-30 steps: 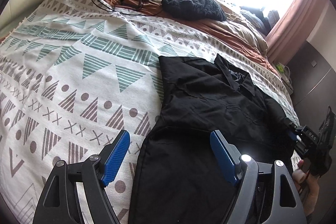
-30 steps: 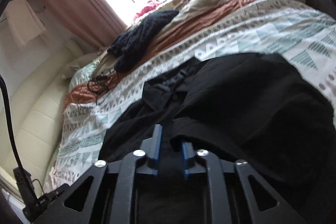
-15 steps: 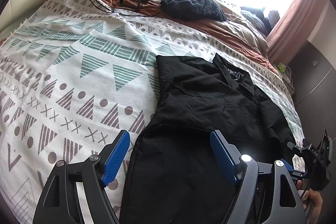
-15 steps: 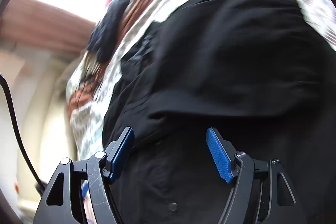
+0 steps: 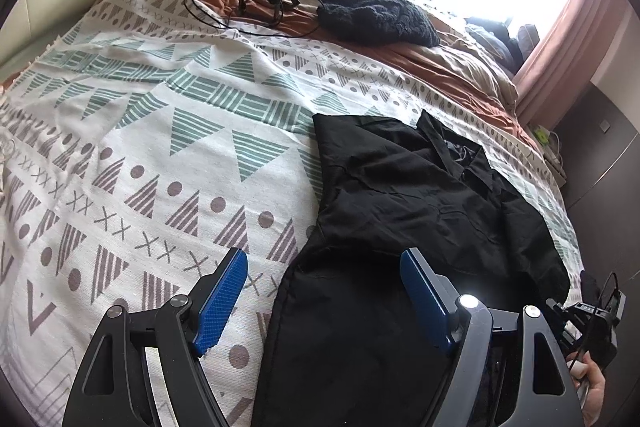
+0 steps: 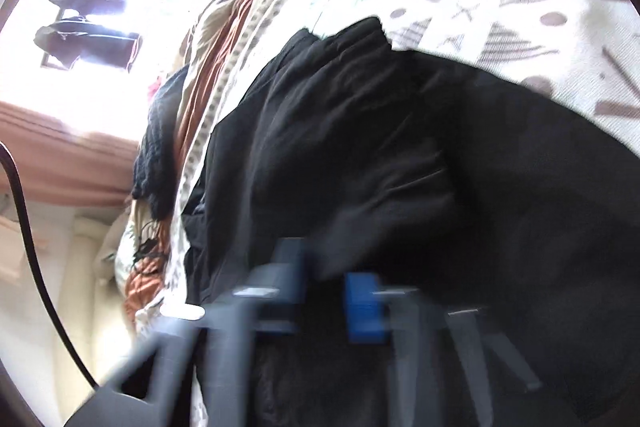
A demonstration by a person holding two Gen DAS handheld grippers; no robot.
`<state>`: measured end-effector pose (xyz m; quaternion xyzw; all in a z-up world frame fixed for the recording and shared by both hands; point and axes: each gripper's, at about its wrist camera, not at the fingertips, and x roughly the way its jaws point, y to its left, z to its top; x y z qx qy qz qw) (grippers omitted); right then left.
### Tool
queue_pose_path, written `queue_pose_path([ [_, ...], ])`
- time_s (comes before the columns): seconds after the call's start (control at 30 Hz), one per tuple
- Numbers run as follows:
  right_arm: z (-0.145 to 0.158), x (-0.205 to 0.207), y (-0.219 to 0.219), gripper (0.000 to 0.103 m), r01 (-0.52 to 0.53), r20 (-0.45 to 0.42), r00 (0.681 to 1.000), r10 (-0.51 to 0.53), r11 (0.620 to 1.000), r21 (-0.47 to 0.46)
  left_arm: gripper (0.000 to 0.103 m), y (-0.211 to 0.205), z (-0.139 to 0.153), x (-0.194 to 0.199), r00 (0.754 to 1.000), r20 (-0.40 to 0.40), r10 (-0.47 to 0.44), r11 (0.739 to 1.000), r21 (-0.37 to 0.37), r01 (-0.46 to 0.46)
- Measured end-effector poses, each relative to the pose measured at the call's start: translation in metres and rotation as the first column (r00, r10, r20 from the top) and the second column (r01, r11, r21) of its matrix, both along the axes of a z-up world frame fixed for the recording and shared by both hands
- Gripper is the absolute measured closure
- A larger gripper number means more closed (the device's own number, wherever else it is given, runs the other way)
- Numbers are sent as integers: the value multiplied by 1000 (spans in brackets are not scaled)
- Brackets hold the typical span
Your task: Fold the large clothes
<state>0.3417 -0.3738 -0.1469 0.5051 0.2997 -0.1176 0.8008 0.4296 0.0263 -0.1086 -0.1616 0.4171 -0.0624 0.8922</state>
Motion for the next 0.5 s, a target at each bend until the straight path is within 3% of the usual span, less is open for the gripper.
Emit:
queue_pose_path([
  [0.13, 17, -7, 4, 99, 42, 47, 998, -37, 994, -106, 23, 22, 16, -5, 999, 37, 18, 999, -36, -16],
  [0.27, 49, -6, 19, 100, 21, 129, 992, 9, 974, -227, 23, 37, 24, -8, 998, 56, 40, 999, -9, -39],
  [0.37, 82, 2, 43, 100, -18, 173, 981, 90, 926, -376, 23, 46, 25, -6, 999, 33, 36, 999, -11, -36],
  [0.5, 110, 22, 81, 100, -72, 185, 964, 190, 859, -506, 23, 52, 31, -7, 999, 40, 35, 999, 19, -35],
])
